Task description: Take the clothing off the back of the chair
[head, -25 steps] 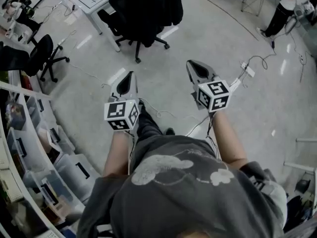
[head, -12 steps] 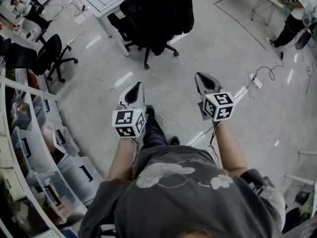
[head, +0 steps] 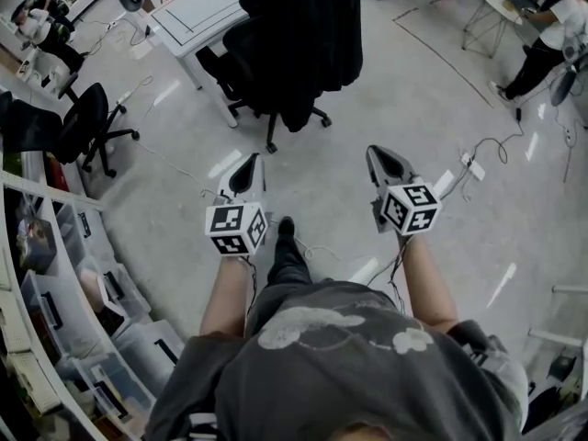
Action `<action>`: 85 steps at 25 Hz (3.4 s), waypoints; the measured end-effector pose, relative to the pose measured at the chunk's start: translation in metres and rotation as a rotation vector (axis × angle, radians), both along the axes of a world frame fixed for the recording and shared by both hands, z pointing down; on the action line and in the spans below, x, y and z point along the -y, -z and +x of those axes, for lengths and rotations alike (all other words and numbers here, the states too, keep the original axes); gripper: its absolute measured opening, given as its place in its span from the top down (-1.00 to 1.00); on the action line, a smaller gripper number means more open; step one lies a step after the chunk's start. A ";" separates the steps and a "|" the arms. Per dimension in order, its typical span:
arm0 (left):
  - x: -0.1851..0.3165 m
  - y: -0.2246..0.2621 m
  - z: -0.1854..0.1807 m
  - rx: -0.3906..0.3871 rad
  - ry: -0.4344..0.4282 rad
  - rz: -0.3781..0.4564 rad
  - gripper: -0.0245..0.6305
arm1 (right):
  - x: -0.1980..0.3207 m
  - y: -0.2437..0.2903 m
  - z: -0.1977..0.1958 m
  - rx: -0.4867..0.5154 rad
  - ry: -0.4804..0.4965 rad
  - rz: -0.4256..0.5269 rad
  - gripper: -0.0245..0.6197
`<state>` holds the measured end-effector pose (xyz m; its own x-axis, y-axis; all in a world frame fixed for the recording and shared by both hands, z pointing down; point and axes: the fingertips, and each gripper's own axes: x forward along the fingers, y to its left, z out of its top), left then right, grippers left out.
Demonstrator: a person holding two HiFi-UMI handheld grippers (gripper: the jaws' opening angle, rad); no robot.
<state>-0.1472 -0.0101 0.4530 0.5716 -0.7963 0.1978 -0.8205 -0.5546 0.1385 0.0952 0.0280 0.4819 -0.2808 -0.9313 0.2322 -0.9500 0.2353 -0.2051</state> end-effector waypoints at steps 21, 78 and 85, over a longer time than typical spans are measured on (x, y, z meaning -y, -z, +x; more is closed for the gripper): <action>0.274 0.036 0.029 -0.090 -0.264 0.010 0.92 | 0.217 0.040 0.010 -0.072 -0.241 -0.002 0.95; 0.394 0.124 0.175 -0.122 0.122 0.101 0.84 | 0.536 0.079 0.225 0.046 0.325 0.070 0.94; 0.394 0.120 0.173 -0.091 0.125 0.084 0.89 | 0.575 0.095 0.209 0.135 0.486 0.018 0.16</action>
<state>0.0260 -0.4045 0.3326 0.4799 -0.8737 0.0797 -0.8699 -0.4621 0.1724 0.3041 -0.5466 0.3866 -0.7093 -0.6890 0.1489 -0.6951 0.6484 -0.3106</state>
